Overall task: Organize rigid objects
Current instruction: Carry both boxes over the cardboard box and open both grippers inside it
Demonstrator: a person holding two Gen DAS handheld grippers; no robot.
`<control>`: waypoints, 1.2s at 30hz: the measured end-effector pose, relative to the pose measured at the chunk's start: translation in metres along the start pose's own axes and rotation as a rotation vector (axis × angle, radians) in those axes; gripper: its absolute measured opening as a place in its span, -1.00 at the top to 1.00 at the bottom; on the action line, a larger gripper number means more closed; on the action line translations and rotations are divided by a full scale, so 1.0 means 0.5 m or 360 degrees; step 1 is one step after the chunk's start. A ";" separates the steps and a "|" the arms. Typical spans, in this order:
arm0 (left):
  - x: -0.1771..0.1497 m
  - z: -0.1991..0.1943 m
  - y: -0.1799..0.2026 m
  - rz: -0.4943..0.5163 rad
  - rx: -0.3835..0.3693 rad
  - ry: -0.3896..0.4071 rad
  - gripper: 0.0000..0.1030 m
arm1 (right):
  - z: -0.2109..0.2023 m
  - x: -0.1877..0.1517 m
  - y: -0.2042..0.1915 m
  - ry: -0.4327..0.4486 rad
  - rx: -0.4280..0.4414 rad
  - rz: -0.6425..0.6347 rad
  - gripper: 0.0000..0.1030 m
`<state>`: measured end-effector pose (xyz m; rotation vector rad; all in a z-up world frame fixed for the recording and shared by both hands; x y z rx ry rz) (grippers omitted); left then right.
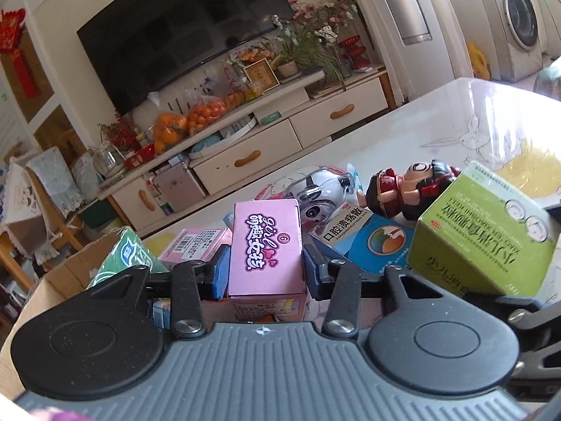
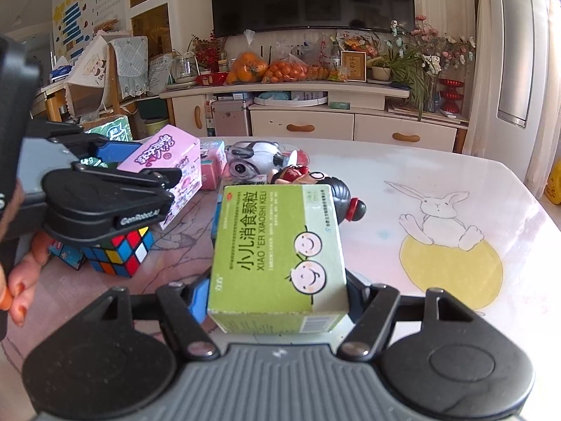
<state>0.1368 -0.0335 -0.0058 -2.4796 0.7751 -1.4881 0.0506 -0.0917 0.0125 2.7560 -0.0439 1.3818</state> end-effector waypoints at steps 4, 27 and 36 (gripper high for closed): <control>0.000 -0.035 -0.006 -0.0123 -0.0061 -0.0014 -0.04 | -0.007 -0.003 -0.003 0.0015 -0.0007 0.0001 -0.36; -0.026 -0.172 -0.087 -0.0562 -0.0401 -0.0005 -0.04 | -0.047 -0.005 -0.035 0.0042 -0.0124 -0.0051 -0.36; -0.031 -0.233 -0.164 -0.0675 -0.0421 0.0057 -0.03 | -0.080 0.019 -0.106 0.0101 -0.0090 -0.0117 -0.36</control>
Point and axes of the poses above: each gripper's, at about its wrist camera, not at the fingertips, and z roughly the way its jaws point, y to its right, x to its top, the point moved 7 cm from there along z, roughly the way its jaws point, and after that the axes turned 8 degrees about -x, right-handed, at the moved point
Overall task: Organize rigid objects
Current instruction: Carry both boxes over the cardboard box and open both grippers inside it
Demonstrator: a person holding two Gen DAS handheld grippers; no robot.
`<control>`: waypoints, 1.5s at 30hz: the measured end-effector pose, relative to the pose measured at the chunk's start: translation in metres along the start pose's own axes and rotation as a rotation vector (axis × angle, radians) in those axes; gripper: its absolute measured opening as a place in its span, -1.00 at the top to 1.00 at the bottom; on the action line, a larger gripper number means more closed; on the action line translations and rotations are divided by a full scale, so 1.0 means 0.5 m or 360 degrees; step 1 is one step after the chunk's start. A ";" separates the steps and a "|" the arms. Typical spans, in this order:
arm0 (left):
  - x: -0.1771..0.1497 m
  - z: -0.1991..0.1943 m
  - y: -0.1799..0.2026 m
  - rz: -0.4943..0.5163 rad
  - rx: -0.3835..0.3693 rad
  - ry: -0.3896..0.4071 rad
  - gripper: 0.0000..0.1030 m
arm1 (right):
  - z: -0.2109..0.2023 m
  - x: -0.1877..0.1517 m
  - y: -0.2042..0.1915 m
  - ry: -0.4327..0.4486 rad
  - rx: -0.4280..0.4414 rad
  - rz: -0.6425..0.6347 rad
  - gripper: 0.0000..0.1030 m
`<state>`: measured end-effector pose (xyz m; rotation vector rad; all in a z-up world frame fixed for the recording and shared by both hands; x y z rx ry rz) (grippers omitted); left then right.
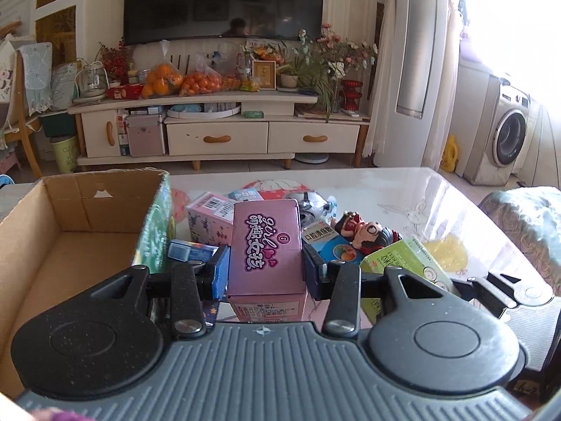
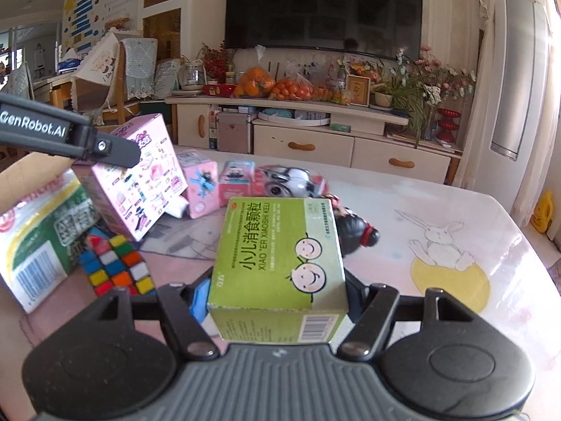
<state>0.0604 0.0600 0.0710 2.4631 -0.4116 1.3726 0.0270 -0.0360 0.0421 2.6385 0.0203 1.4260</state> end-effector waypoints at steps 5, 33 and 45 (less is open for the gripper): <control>0.018 -0.058 -0.041 -0.0082 -0.0019 0.0062 -0.03 | -0.020 0.030 -0.046 0.0046 0.0037 -0.0047 -0.36; 0.002 -0.179 -0.390 -0.0530 0.0423 0.0113 -0.03 | 0.028 0.216 -0.391 0.0235 0.0421 -0.0524 -0.36; -0.028 -0.168 -0.390 -0.0572 0.0486 -0.0049 -0.04 | 0.053 0.202 -0.442 0.0203 0.0417 -0.0692 -0.37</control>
Point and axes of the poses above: each gripper's, at about its wrist camera, not at the fingertips, and z roughly the way its jaws point, y to its right, x to its top, the point moved 7 cm from there along z, roughly the way its jaws point, and after that the axes turned 8 degrees about -x, right-handed, at the moved point
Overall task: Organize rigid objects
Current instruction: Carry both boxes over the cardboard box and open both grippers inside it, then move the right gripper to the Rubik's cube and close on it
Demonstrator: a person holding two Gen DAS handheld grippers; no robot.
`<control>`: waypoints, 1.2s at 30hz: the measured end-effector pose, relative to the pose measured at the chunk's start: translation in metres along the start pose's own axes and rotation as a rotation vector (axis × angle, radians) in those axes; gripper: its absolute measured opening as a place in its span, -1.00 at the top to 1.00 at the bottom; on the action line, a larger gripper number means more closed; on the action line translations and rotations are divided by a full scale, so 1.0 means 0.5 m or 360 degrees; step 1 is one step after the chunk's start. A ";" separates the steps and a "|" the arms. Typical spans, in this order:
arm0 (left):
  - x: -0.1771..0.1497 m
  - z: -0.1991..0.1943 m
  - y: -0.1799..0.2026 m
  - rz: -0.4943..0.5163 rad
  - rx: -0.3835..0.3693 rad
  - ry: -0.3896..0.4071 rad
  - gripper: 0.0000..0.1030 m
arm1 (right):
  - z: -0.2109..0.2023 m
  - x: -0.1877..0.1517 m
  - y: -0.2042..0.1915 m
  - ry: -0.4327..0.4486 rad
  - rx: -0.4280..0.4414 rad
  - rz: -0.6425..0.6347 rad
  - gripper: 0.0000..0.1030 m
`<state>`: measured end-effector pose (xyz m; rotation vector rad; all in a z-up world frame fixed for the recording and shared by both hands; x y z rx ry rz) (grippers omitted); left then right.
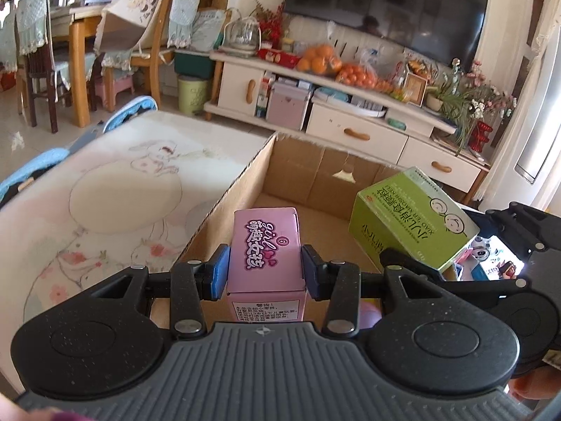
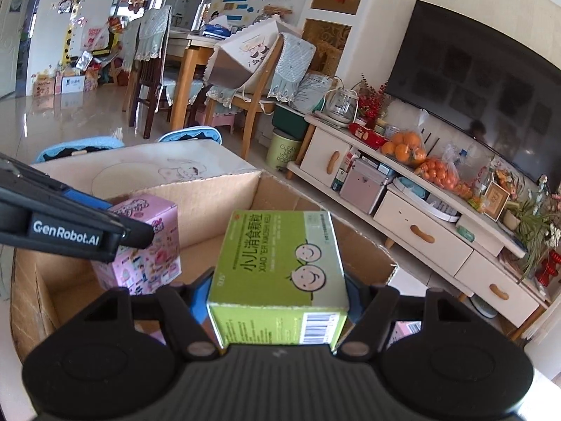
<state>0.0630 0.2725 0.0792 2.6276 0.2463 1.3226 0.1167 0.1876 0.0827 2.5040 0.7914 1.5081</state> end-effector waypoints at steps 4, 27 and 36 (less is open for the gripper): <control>-0.004 -0.004 0.008 -0.0001 0.0015 -0.0011 -0.05 | -0.004 0.005 0.003 0.0030 0.0001 0.0028 -0.51; -0.018 -0.023 0.103 0.0437 0.0027 0.0410 -0.99 | -0.167 -0.197 0.142 -0.0038 -0.0359 0.0450 -0.84; -0.008 0.000 0.106 0.0529 0.0314 0.0528 -0.99 | -0.134 -0.272 0.103 -0.0113 -0.0193 0.0464 -0.84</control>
Point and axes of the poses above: each gripper's, at about its wrist camera, not at the fingertips, and z roughly the way its jaws point, y to its right, x to its top, the point moved 7 cm from there along z, roughly the way its jaws point, and after that the axes turned 8 degrees about -x, right-handed, at the moved point
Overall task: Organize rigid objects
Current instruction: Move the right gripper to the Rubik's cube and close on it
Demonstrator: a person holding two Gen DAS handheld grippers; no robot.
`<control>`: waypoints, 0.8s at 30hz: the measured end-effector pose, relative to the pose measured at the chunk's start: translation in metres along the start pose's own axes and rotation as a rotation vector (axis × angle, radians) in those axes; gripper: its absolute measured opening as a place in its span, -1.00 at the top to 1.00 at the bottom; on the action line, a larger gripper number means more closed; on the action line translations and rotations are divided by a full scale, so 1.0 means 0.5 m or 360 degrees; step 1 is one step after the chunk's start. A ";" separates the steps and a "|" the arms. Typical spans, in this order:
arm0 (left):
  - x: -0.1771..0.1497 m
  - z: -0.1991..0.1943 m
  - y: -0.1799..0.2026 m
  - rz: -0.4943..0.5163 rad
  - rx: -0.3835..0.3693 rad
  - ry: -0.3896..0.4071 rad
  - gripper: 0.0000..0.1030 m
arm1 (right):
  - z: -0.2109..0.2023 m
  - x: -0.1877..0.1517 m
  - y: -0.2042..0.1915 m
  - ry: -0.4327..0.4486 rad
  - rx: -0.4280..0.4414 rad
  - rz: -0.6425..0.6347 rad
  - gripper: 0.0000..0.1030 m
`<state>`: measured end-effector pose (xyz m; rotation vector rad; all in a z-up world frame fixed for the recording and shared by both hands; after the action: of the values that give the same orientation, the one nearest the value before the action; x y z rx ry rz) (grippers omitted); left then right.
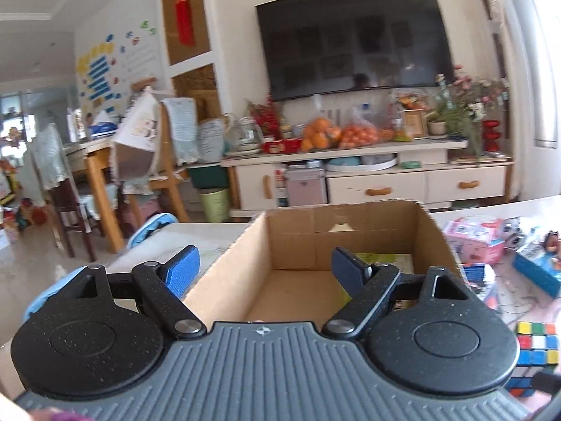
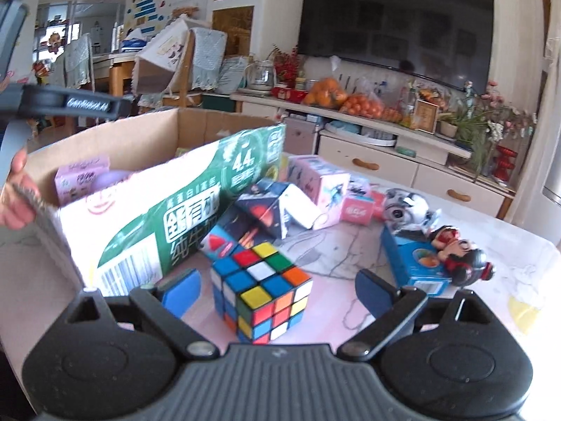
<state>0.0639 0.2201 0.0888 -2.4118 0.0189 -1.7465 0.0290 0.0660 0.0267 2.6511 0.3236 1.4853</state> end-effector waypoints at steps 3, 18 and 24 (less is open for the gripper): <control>0.003 0.013 -0.012 -0.0007 0.0060 -0.0021 -0.98 | 0.012 -0.009 -0.015 -0.0001 0.0020 -0.0012 -0.84; 0.001 0.002 -0.031 -0.0061 0.0074 -0.0034 -1.00 | 0.053 -0.027 -0.011 -0.0019 0.0084 0.0038 -0.46; 0.040 -0.046 -0.001 -0.0124 -0.0070 0.0100 -1.00 | 0.047 -0.028 -0.009 -0.0016 0.0107 0.0013 -0.37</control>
<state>0.0487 0.2155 0.1148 -2.4187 -0.0297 -1.8743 0.0411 0.0677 0.0019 2.7139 0.3689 1.4889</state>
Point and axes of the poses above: each gripper's, at about its wrist camera, not at the fingertips, and z roughly the way its jaws point, y to its right, x to its top, the point moved 7 cm from there along z, roughly the way its jaws point, and after that the axes turned 8 degrees about -x, right-handed, at the moved point
